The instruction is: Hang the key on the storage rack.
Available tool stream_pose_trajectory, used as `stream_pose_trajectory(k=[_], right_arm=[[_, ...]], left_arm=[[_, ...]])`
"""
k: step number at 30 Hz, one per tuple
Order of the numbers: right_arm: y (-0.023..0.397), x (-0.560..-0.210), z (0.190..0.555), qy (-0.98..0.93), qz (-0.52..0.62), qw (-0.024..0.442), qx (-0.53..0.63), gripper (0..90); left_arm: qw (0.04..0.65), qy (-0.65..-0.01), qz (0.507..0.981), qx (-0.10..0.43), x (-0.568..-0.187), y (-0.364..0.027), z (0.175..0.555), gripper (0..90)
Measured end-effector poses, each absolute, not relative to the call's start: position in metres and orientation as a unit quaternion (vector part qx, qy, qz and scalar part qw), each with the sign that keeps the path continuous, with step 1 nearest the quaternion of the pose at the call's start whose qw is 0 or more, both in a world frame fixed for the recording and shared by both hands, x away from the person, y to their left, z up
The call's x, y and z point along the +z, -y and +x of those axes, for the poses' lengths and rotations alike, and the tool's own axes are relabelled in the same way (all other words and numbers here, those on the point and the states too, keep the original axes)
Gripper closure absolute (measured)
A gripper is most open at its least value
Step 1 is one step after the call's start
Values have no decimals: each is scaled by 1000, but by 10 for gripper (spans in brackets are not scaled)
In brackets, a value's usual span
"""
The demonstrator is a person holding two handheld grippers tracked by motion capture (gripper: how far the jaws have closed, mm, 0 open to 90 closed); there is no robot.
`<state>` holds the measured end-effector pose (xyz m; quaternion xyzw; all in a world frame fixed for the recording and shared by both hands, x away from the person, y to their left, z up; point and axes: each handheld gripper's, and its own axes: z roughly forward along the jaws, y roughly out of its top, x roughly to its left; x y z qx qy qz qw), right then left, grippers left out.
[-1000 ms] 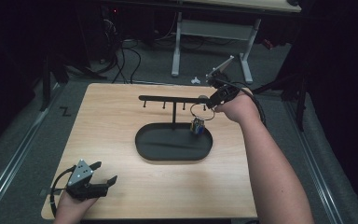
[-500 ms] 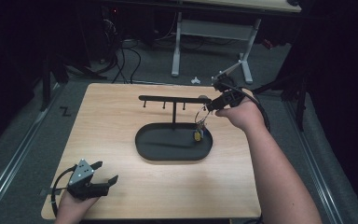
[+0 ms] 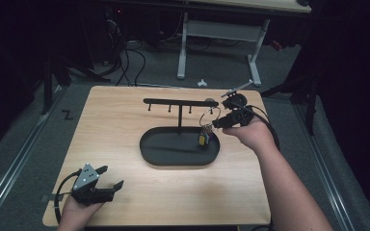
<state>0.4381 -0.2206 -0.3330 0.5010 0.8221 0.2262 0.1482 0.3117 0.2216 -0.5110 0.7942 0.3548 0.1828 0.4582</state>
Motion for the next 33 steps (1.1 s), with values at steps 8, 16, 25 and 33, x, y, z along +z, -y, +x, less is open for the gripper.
stream_pose_trajectory(k=[8, 16, 25, 33], right_arm=[[223, -354, 418, -819, 484, 180, 250, 304], [224, -386, 392, -817, 459, 217, 273, 321], [226, -444, 363, -791, 470, 225, 320, 212], [248, -494, 333, -753, 502, 249, 346, 27]], left_arm=[[461, -358, 791, 182, -513, -223, 309, 181], [454, -352, 797, 186, -511, -219, 309, 181], [447, -353, 799, 195, -512, -222, 304, 181], [448, -360, 790, 213, -510, -224, 302, 168]])
